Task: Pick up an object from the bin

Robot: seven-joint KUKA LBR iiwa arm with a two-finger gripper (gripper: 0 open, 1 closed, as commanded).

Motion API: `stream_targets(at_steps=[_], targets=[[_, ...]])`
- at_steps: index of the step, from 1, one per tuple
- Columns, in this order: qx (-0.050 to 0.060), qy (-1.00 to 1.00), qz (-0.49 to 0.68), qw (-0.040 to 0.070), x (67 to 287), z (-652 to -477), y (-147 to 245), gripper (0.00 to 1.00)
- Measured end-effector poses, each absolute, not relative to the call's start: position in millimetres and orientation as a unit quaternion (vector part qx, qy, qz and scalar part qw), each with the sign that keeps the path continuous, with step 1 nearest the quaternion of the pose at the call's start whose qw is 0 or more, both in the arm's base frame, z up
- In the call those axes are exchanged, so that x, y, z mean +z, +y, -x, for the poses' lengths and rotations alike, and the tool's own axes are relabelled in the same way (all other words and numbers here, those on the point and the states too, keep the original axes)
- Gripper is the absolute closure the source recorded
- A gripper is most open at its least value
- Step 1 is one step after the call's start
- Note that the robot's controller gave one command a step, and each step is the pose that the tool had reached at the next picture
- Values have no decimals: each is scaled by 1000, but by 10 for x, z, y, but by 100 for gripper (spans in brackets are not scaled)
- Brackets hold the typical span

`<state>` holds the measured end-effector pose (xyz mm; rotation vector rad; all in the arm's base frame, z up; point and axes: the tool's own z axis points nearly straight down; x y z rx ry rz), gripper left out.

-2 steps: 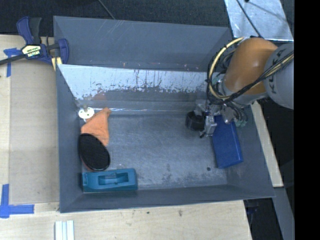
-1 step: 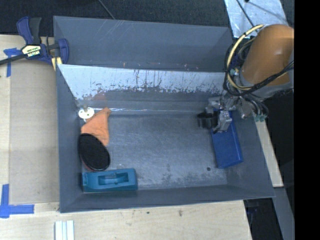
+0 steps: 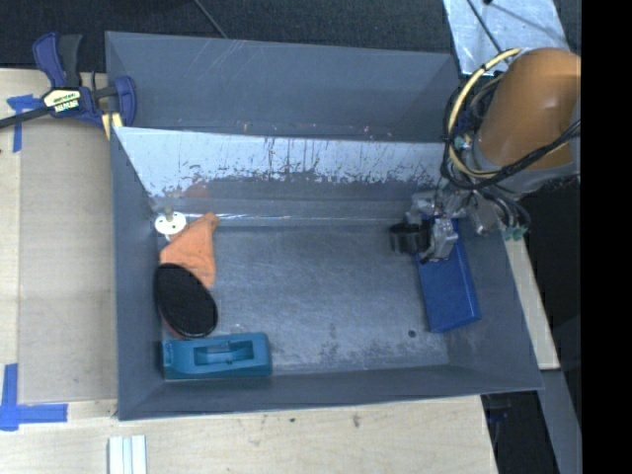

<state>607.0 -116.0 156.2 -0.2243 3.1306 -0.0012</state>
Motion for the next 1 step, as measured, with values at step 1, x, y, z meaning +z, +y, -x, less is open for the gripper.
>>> stream_targets(at_steps=[1], targets=[[-1,998,69,2,2513,-6155,-1384,100]])
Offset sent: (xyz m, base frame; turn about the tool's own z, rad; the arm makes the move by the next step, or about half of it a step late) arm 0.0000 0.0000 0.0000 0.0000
